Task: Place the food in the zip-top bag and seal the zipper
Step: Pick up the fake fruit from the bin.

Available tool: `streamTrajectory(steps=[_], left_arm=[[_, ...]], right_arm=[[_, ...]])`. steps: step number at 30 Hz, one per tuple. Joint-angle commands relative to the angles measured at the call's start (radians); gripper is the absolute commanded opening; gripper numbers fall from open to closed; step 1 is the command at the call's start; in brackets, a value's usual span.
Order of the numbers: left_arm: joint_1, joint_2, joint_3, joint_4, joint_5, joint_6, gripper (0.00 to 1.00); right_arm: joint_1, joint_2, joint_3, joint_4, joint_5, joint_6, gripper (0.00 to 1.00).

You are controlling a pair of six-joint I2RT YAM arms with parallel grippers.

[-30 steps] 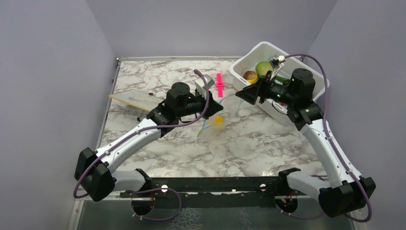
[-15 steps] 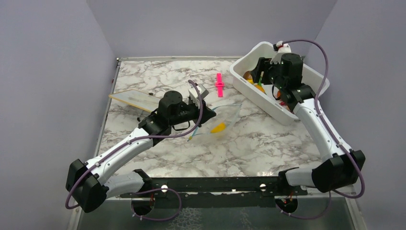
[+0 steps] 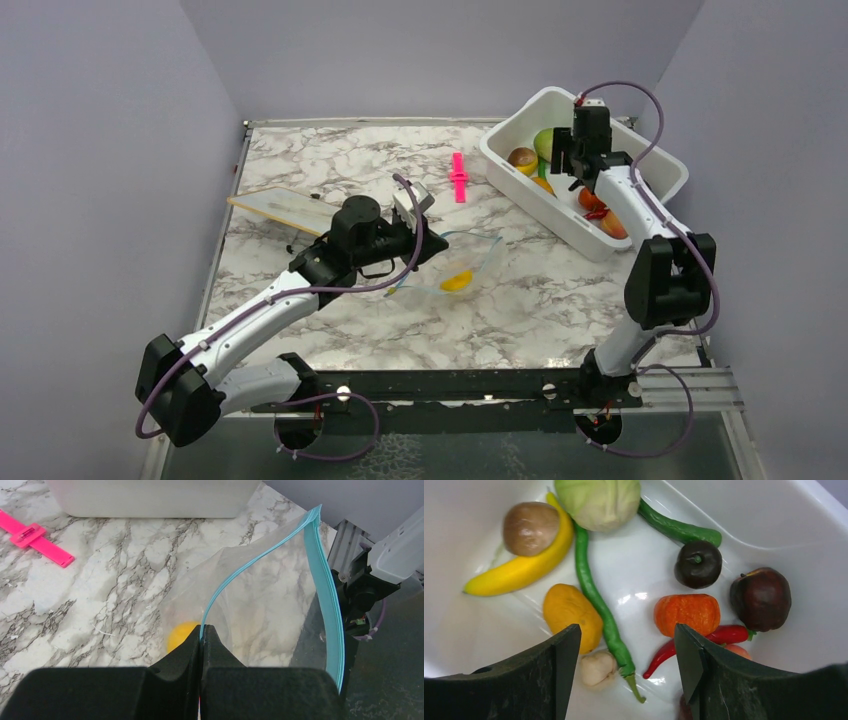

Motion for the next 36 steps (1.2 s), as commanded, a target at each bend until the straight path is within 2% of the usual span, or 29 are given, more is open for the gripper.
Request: streamTrajectory(steps=[1, 4, 10, 20, 30, 33, 36], left_arm=[[-0.001, -0.031, -0.016, 0.026, 0.014, -0.001, 0.0], [-0.001, -0.037, -0.017, 0.024, 0.009, 0.005, 0.0], [-0.001, -0.038, -0.017, 0.026, 0.007, 0.008, 0.0], [-0.001, -0.049, -0.023, 0.029, 0.005, 0.008, 0.0], [-0.001, -0.045, -0.026, 0.032, 0.009, 0.002, 0.0], [-0.001, -0.045, -0.026, 0.033, 0.008, 0.003, 0.0], [-0.002, -0.045, -0.028, 0.033, 0.007, 0.004, 0.0]], right_arm=[[-0.039, 0.079, 0.048, -0.046, 0.026, -0.018, 0.71], [-0.074, 0.14, 0.08, -0.087, 0.073, -0.005, 0.74], [-0.135, 0.19, 0.085, -0.077, -0.003, 0.022, 0.8], [-0.179, 0.266, 0.118, -0.096, 0.023, 0.045, 0.91], [-0.209, 0.331, 0.136, -0.091, -0.001, 0.034, 0.87], [-0.212, 0.349, 0.138, -0.091, 0.0, 0.03, 0.83], [-0.212, 0.346, 0.133, -0.083, -0.005, 0.03, 0.72]])
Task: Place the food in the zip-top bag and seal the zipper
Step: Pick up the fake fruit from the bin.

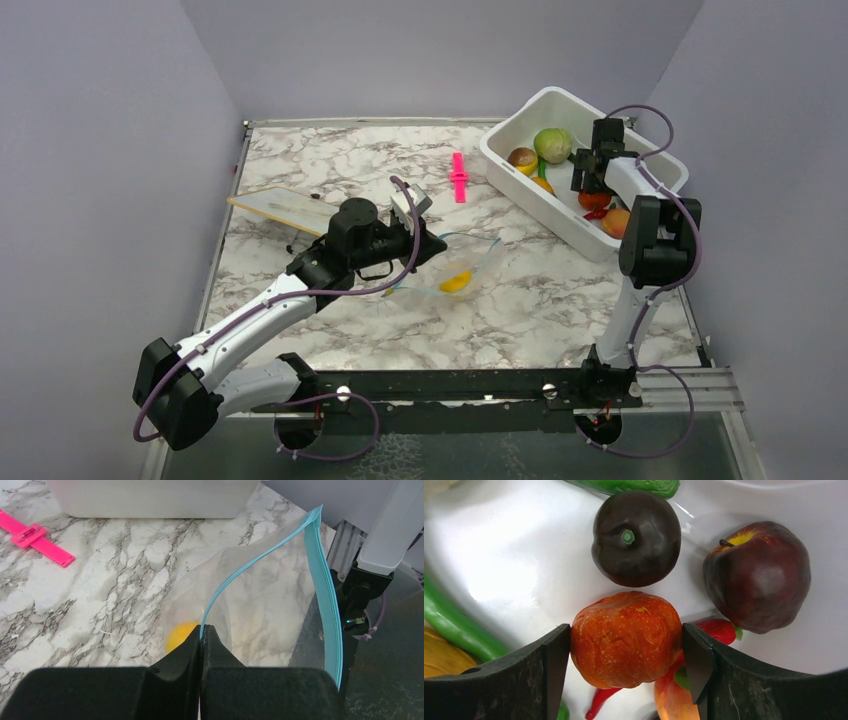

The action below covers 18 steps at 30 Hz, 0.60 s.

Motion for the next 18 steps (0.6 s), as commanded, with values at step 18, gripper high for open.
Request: streamTrajectory(steps=[18], left_arm=[[-0.002, -0.021, -0.008, 0.023, -0.003, 0.009, 0.0]], right_arm=[[-0.006, -0.072, 0.014, -0.037, -0.045, 0.028, 0.53]])
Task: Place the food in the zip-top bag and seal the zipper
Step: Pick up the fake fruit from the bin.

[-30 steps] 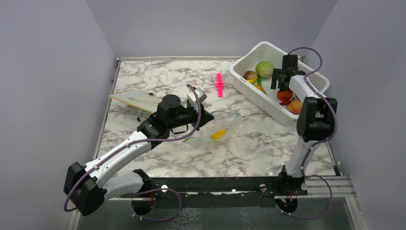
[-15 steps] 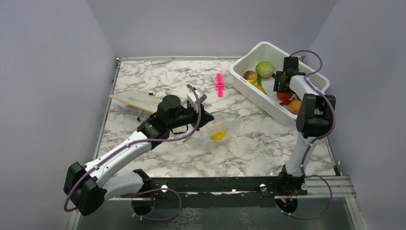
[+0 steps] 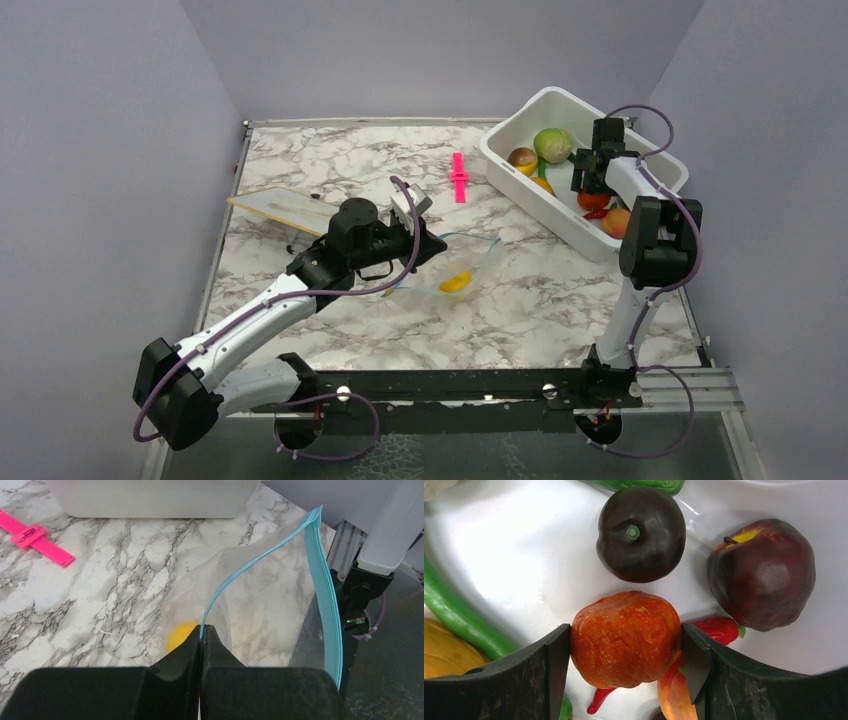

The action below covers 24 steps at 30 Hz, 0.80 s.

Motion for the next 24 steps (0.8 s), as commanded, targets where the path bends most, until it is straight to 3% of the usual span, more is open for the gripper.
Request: streamTrajectory(steps=[1, 13, 17, 24], left_arm=[[-0.001, -0.022, -0.009, 0.023, -0.007, 0.01, 0.0], [-0.002, -0.028, -0.02, 0.029, -0.049, 0.022, 0.0], [-0.002, -0.022, -0.012, 0.013, -0.076, 0.023, 0.0], [-0.001, -0.002, 0.006, -0.003, -0.122, 0.032, 0.0]], right_arm=[[-0.004, -0.076, 0.012, -0.037, -0.043, 0.026, 0.52], [0.013, -0.253, 0.002, -0.117, -0.118, 0.07, 0.47], [0.027, -0.345, -0.038, -0.126, -0.221, 0.091, 0.46], [0.095, -0.514, -0.112, -0.125, -0.238, 0.113, 0.43]])
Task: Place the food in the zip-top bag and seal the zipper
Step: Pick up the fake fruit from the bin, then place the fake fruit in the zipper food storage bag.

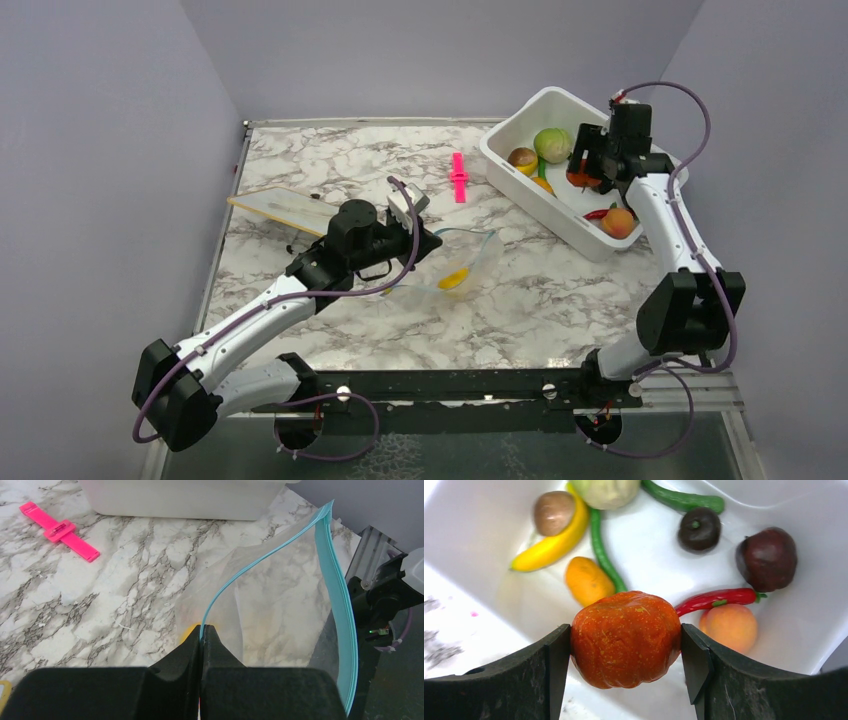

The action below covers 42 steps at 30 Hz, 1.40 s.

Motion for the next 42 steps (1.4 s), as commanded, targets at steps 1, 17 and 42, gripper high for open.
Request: streamTrajectory(steps=[1, 17, 42], left_arm=[[-0.001, 0.01, 0.024, 0.001, -0.05, 0.014, 0.0], [-0.001, 0.105, 0.244, -0.094, -0.177, -0.026, 0.0], [-0.002, 0.202, 0.296, -0.094, -0.119, -0.061, 0.0]], right_arm=[[0.04, -0.102, -0.031, -0.017, -0.072, 0.034, 0.43], [0.228, -0.381, -0.094, 0.045, -0.485, 0.121, 0.41], [0.234, -0.536, -0.435, 0.533, -1.081, 0.415, 0.4]])
